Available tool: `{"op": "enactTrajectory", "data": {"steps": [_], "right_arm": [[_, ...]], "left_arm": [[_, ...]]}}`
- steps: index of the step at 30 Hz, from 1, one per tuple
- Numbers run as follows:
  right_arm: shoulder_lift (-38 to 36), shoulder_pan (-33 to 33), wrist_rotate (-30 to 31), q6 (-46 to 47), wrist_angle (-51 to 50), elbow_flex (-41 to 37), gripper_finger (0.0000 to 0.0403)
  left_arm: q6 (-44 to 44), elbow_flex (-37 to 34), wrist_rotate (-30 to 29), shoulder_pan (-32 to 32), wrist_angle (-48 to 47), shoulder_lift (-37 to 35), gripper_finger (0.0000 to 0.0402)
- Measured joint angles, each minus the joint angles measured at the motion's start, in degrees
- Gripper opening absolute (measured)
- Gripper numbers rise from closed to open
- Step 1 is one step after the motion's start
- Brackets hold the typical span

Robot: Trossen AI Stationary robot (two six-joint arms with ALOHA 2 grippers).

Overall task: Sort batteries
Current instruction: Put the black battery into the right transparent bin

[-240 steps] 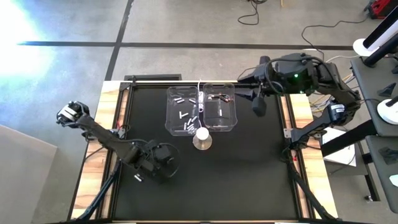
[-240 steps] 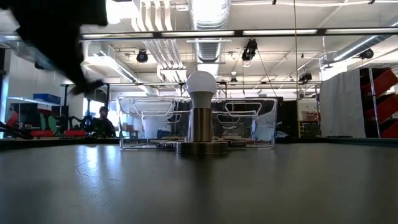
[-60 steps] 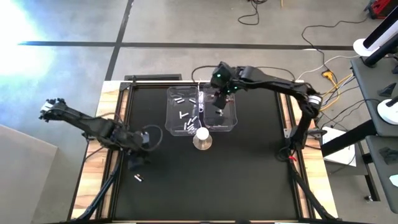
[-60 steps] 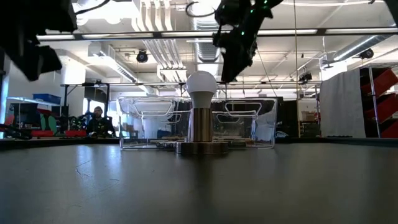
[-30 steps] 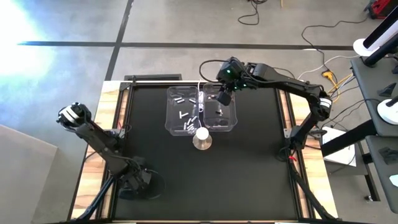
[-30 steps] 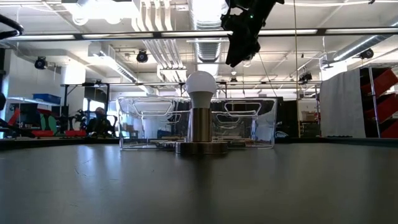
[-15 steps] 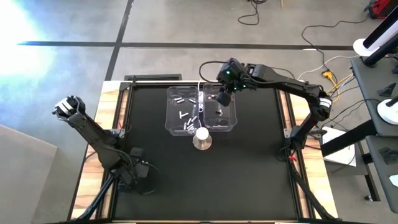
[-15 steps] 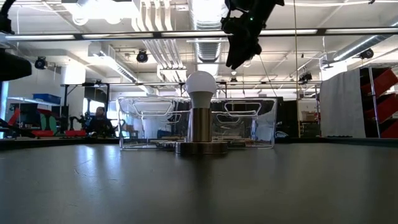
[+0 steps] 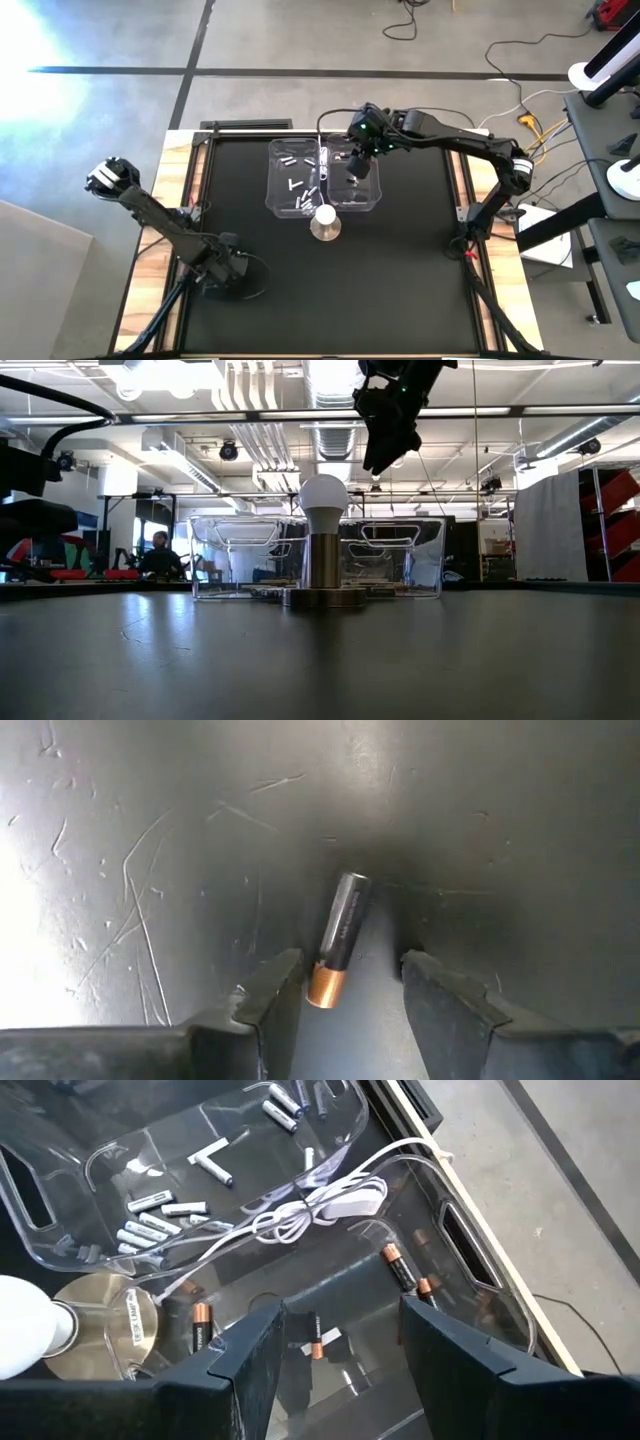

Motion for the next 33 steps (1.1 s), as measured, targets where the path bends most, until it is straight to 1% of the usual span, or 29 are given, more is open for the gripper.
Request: {"op": "enactTrajectory", "data": {"steps": [3,5,8,13,15,18,21,24,28,30,33], "right_arm": [[0.0,0.2,0.0,0.4,-0.1,0.0,0.0192],[0.0,0.2,0.0,0.8,-0.1,0.0,0.0192],[0.0,0.2,0.0,1.2,-0.1,0.0,0.0192],[0.0,0.2,0.0,1.2,0.0,0.0,0.0192],[0.0,0.5,0.0,1.4,-0.1,0.2,0.0192],[-0.3,2.0,0.1,2.0,0.7,1.7,0.0192],[-0.9,4.4,0.0,3.0,3.7,3.6,0.0192],[-1.0,7.2,0.0,2.7,6.3,5.4,0.0192],[-1.0,10.5,0.0,1.1,8.9,7.6,0.0192],[-1.0,11.7,-0.1,0.6,9.3,8.7,0.0192],[-0.9,12.5,0.0,-0.1,9.3,10.6,0.0192]], "left_arm": [[2.1,-0.1,1.0,1.1,0.3,-0.1,0.0152],[2.7,-0.1,1.0,1.1,0.4,-0.1,0.014],[2.6,-0.1,0.8,1.2,0.5,-0.1,0.0105],[-0.4,-0.2,-0.2,1.3,0.7,0.0,0.0029],[-2.6,-0.2,-0.4,1.2,0.7,0.0,0.0013],[-4.8,-0.2,-0.5,1.2,0.6,0.0,0.0017],[-5.6,-0.2,-0.8,1.2,0.5,0.1,0.0023],[-6.4,-0.2,-1.0,1.4,0.5,0.1,0.002],[-11.2,0.2,-1.1,2.1,0.0,-0.6,0.0015],[-12.3,1.1,-2.4,2.3,-1.0,-1.7,0.0015],[-13.5,3.5,-6.9,3.2,-1.8,-4.0,0.0013]]}}
